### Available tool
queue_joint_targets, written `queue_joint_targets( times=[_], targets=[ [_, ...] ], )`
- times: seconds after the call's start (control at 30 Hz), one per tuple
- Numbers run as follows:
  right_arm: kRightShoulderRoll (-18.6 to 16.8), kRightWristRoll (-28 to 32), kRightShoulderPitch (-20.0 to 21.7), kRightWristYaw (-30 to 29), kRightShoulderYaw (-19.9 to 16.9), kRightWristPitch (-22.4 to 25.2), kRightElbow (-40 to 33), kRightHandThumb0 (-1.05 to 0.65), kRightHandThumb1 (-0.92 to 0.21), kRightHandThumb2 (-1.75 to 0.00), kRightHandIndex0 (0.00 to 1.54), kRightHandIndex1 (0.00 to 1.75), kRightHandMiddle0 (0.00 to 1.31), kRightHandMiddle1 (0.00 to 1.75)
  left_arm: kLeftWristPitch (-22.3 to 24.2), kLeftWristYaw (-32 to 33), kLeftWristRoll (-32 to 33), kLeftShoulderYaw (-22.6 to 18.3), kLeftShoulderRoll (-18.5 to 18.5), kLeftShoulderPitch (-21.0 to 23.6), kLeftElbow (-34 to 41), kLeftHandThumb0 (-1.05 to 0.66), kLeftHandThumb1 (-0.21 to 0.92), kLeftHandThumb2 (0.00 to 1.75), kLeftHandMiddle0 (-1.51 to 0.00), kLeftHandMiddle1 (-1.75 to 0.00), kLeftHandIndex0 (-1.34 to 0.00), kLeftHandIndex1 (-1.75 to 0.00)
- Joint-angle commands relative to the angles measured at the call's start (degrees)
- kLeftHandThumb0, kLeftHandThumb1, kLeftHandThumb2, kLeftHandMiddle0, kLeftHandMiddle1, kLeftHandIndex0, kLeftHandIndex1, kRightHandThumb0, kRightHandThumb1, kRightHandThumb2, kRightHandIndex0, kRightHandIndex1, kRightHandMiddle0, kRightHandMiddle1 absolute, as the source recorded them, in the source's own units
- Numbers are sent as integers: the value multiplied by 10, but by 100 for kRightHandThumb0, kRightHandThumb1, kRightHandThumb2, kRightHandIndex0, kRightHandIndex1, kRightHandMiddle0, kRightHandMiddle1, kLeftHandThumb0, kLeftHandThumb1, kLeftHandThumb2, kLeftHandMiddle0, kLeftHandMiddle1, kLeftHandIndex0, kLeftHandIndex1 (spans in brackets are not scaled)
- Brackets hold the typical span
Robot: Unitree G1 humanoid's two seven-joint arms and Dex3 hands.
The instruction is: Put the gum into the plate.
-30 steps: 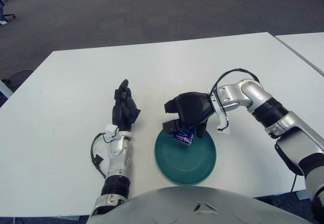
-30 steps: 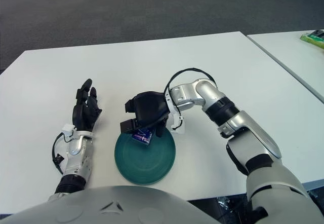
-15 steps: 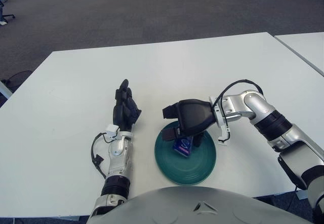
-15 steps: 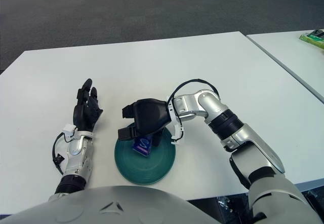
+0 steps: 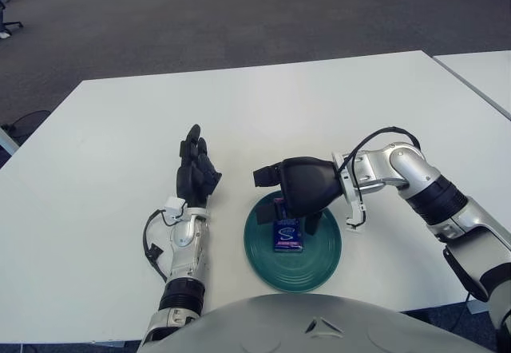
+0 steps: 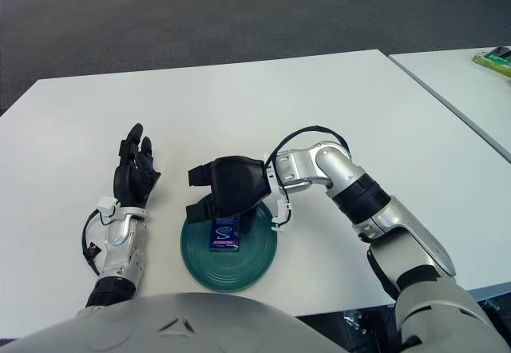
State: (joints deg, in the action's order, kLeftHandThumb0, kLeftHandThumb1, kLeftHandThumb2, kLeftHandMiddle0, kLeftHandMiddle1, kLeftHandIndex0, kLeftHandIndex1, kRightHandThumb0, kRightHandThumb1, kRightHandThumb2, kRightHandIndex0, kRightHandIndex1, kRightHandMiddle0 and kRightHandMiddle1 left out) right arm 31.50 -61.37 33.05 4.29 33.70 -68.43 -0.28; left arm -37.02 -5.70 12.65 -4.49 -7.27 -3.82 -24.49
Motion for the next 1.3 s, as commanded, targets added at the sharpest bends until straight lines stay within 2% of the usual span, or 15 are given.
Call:
queue_joint_targets(
  times=[0.0,0.23,0.27,0.4,0.47,0.5,0.6,0.7,0.8,0.93,1.03,1.13,1.27],
  targets=[
    [2,15,9,0,-22,11,-14,-69,-92,-88,36,49,0,83,9,13,21,17,-93,-99,-44,-84,92,101,-16,-2,0,-43],
    [13,21,2,-5,-43,21,-1,-70,-92,-92,43,39,0,74,9,15,17,35,-89,-113,-28,-84,92,101,-17,-2,0,-46],
    [19,38,-7,0,-50,32,10,-67,-92,-97,42,39,0,73,8,16,15,38,-88,-115,-26,-84,92,101,-18,-2,0,-48],
    [17,124,-38,29,-62,84,58,-70,-92,-98,43,37,0,81,3,13,12,49,-82,-121,-20,-83,92,101,-17,-1,0,-46],
    [-6,192,-50,27,-71,116,130,-72,-92,-99,41,35,0,85,2,5,15,55,-77,-124,-17,-84,92,100,-17,-1,0,-43],
    [-15,232,-71,18,-81,128,165,-73,-92,-99,41,35,0,86,4,0,18,56,-74,-124,-17,-84,92,100,-17,-1,0,-42],
    [-42,317,-117,-9,-106,141,221,-78,-92,-95,36,30,0,85,7,-4,24,58,-69,-126,-18,-86,92,99,-15,0,0,-38],
    [-63,345,-133,-29,-120,136,242,-80,-92,-90,34,27,0,83,7,-6,28,56,-67,-127,-21,-88,92,97,-14,0,0,-36],
    [-112,400,-185,-77,-156,137,268,-80,-92,-83,35,19,0,80,-1,-12,39,38,-63,-112,-54,-89,92,95,-13,0,0,-39],
    [-152,468,-242,-76,-177,189,246,-81,-92,-79,34,12,0,73,-6,-11,38,29,-59,-112,-58,-89,92,92,-13,0,0,-44],
    [-200,535,-252,-62,-192,243,260,-84,-92,-79,31,7,0,65,-12,-15,35,26,-55,-107,-63,-89,92,92,-13,0,0,-46],
    [-232,595,-254,-43,-211,294,269,-89,-92,-80,25,3,0,52,-17,-23,34,25,-49,-104,-63,-89,92,92,-12,0,0,-48],
    [-268,662,-243,-23,-246,325,295,-89,-92,-79,19,1,0,43,-20,-34,33,24,-41,-102,-61,-89,92,92,-12,0,0,-51]
  ],
)
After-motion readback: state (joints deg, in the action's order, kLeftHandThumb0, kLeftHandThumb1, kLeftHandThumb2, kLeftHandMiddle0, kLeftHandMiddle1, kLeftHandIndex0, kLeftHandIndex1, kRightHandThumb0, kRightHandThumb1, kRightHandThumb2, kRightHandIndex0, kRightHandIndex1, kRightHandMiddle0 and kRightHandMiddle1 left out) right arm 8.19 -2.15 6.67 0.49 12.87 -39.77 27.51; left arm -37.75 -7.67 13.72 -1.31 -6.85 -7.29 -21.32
